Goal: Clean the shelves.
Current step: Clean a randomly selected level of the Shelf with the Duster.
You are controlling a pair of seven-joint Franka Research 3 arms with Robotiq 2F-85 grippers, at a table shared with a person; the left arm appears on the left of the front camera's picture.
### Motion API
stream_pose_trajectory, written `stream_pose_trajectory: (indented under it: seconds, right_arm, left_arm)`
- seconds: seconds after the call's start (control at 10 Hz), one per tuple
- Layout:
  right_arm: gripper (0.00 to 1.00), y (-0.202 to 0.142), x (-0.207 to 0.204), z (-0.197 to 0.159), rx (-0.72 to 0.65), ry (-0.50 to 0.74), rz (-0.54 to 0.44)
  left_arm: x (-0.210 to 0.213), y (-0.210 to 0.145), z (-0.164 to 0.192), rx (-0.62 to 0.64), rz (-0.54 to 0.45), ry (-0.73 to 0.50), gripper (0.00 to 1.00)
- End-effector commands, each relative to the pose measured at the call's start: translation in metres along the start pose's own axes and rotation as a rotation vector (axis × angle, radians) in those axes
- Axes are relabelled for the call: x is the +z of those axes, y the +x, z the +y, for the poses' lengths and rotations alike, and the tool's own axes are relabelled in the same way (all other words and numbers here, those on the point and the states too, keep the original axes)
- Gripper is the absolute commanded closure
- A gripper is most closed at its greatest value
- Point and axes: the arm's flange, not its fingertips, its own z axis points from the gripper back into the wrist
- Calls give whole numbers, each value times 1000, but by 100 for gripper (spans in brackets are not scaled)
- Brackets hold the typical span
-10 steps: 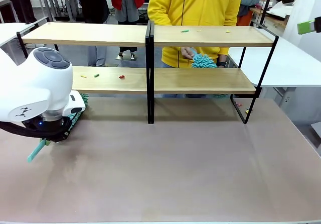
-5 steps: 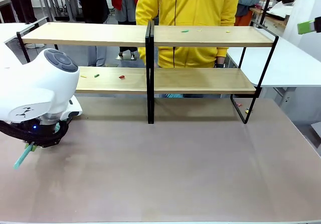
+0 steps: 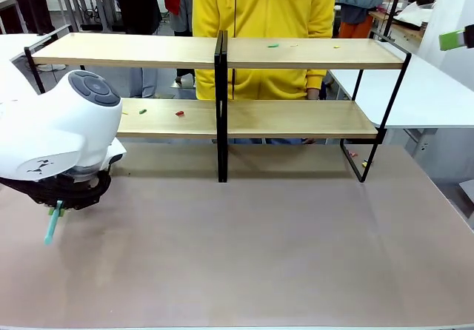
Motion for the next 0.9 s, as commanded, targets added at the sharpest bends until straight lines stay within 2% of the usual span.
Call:
stream_pose_trajectory:
  seconds: [0.0, 0.2, 0.3, 0.4, 0.6, 0.8]
  right_arm:
    - [0, 0, 0, -1, -2, 3, -2]
    - [0, 0, 0, -1, -2, 3, -2]
    - [0, 0, 0, -1, -2, 3, -2]
    - [0, 0, 0, -1, -2, 3, -2]
    - [0, 0, 0, -1, -2, 3, -2]
    - [0, 0, 0, -1, -2, 3, -2]
  left_arm:
    - [-32, -64, 21, 58, -57, 45, 88]
    - [-33, -63, 18, 109, -63, 59, 88]
    - [-33, -64, 18, 87, -67, 42, 88]
    - [-32, -65, 19, -10, -75, -18, 88]
    - [-27, -73, 32, -292, -93, -163, 88]
    - [-22, -85, 47, -519, -114, -238, 88]
